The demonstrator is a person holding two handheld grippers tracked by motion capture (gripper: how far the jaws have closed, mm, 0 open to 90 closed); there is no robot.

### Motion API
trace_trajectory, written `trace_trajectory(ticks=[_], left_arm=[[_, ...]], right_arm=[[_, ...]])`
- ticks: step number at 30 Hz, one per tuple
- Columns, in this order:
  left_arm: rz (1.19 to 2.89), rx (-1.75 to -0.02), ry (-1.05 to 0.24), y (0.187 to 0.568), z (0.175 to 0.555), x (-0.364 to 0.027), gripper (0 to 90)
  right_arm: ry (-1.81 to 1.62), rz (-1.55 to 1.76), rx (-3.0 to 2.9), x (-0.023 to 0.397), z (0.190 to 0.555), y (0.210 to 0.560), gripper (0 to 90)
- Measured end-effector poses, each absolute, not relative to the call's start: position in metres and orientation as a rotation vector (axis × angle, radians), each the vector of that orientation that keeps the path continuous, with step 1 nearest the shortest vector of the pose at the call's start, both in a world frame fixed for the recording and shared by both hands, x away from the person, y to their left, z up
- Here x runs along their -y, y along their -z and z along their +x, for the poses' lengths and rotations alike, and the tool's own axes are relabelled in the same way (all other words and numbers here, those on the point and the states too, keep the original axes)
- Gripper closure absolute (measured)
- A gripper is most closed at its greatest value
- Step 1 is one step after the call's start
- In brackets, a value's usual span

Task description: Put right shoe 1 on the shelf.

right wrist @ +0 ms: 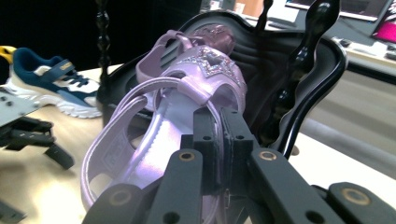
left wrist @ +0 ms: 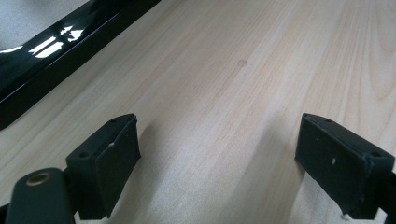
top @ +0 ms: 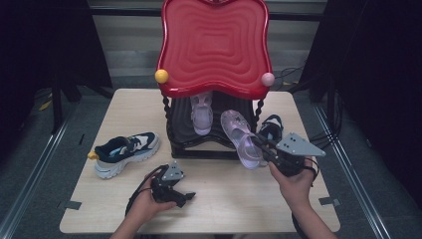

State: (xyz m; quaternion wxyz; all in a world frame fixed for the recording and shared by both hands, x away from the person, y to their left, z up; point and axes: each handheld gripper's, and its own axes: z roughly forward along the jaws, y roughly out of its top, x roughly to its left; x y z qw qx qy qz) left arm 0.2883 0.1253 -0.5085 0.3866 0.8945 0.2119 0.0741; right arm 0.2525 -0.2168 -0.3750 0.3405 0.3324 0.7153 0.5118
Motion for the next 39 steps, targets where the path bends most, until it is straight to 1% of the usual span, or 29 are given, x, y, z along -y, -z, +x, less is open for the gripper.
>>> trace_trajectory(ticks=[18,39], left_arm=[[2.279,-0.54,-0.189,0.508,0.288,-0.125,12.9],[2.275,-0.538,-0.186,0.509,0.288,-0.125,12.9]], right_arm=[[-1.309,0.906,-1.777,0.197,0.275,0.374,85.6],[-1.267,0.951,-1.664,0.173,0.294,0.374,85.6]])
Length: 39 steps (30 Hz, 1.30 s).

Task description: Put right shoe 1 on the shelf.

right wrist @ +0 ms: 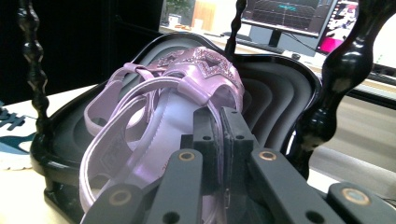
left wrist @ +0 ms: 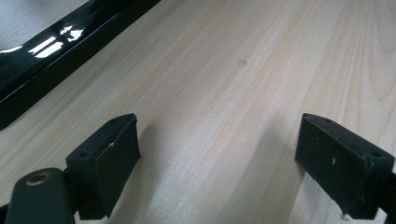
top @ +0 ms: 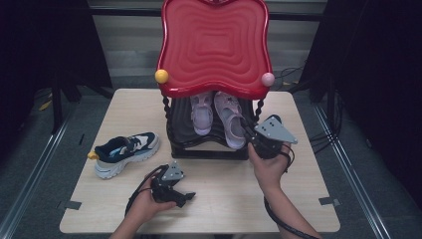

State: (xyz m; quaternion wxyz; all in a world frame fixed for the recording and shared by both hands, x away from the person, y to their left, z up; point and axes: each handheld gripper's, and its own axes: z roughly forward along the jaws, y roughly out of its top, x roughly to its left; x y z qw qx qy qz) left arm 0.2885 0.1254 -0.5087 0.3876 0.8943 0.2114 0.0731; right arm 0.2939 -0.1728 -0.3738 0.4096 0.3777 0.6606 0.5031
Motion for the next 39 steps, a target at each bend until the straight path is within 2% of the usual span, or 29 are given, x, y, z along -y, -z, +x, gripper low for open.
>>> trace_trajectory(ticks=[19,39], left_arm=[[2.278,-0.539,-0.188,0.508,0.288,-0.125,12.7],[2.281,-0.537,-0.19,0.508,0.288,-0.125,12.6]], right_arm=[[-1.173,1.007,-1.57,0.145,0.312,0.379,85.5],[-1.155,1.068,-1.504,0.142,0.335,0.392,85.5]])
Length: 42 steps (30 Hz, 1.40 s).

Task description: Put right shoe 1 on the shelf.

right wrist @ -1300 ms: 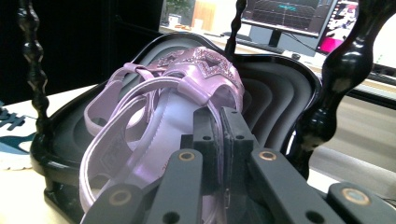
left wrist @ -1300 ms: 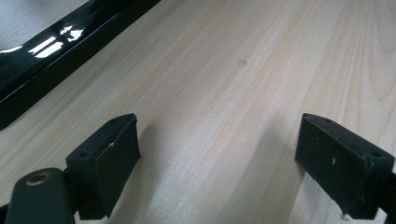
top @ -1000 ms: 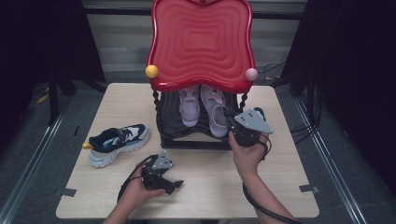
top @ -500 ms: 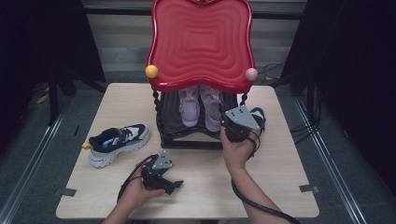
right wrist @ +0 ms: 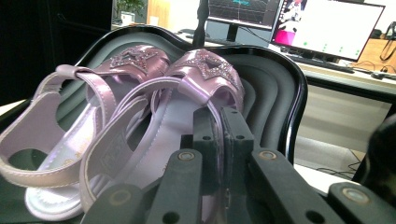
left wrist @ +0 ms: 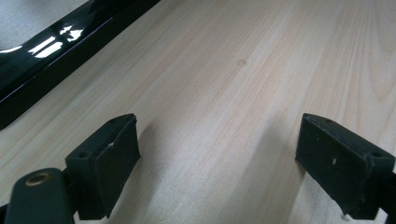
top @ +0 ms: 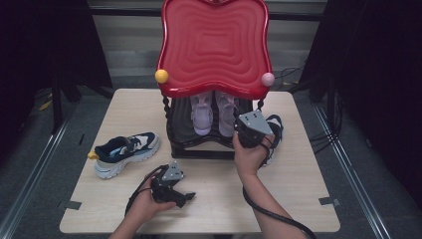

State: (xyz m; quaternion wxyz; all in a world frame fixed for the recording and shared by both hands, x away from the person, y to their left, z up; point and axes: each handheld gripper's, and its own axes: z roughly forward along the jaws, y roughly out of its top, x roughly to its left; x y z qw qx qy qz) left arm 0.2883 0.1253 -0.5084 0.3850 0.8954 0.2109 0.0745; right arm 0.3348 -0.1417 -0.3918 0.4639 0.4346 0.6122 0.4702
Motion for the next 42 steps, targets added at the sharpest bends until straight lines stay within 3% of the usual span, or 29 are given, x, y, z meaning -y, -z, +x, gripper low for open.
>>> trace_trajectory(ticks=[42], left_arm=[[2.276,-0.541,-0.186,0.509,0.288,-0.125,12.4]], right_arm=[[-1.101,1.051,-1.511,0.126,0.349,0.413,84.6]])
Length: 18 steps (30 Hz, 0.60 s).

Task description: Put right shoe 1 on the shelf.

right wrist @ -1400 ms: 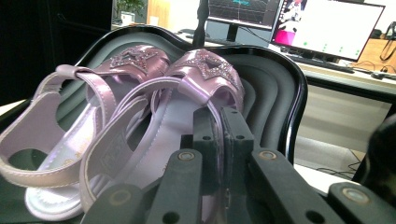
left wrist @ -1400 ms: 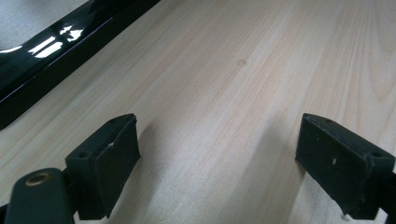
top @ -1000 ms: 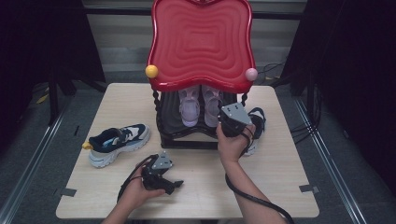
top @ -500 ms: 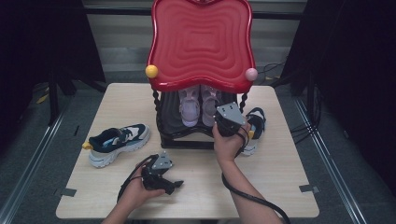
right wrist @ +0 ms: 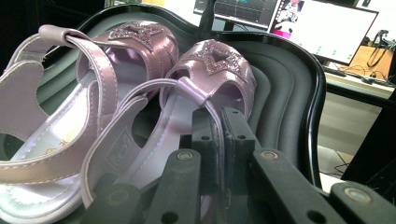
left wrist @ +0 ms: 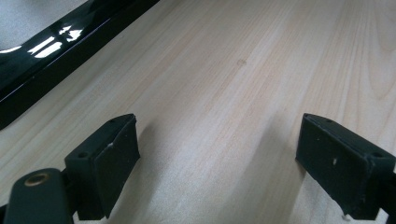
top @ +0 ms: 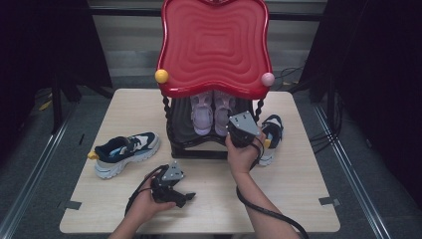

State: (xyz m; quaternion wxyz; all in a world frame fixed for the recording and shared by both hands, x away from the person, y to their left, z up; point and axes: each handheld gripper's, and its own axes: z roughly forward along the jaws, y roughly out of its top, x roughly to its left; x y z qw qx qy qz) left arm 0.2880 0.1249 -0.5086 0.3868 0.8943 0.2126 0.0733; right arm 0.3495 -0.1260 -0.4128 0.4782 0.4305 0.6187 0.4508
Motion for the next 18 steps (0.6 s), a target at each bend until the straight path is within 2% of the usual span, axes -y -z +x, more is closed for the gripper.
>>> trace_trajectory(ticks=[18], left_arm=[[2.277,-0.54,-0.187,0.5086,0.2881,-0.125,12.4]], right_arm=[[-1.112,1.05,-1.548,0.1271,0.3501,0.4137,80.4]])
